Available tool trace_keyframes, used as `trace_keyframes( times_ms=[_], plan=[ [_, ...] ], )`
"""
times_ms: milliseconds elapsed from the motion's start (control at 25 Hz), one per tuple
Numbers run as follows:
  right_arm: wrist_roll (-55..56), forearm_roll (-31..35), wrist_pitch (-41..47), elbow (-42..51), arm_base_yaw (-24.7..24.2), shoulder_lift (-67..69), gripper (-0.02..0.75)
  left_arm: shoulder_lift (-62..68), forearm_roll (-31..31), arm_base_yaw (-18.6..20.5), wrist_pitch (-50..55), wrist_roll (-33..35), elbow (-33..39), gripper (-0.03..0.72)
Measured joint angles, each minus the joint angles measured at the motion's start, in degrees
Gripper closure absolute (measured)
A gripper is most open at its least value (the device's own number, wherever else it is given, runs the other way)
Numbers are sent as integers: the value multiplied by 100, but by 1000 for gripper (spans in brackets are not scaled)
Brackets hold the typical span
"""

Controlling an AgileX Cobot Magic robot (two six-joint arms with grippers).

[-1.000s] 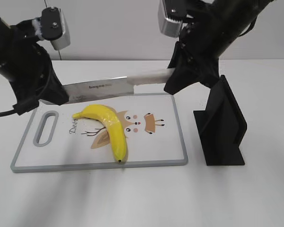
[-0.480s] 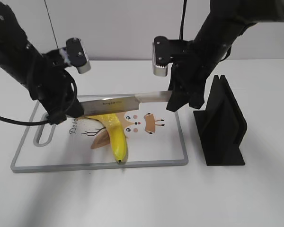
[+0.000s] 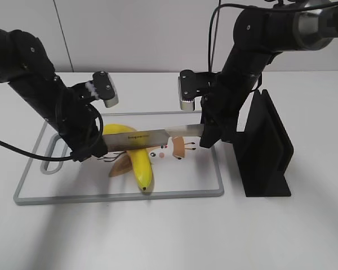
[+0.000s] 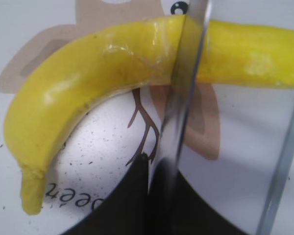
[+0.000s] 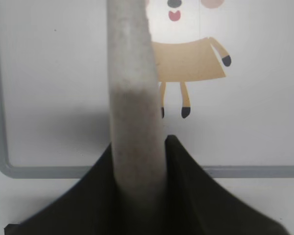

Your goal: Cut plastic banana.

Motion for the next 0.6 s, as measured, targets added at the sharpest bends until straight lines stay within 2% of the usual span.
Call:
trace_keyframes(
  times_ms=[280, 600],
  plan=[
    [511, -138, 860, -703, 24, 1, 540, -154, 7, -5, 107, -12, -29, 674],
    [688, -185, 1687, -1137, 30, -860, 540, -1061, 102, 0, 1436, -85, -609, 686]
  ],
)
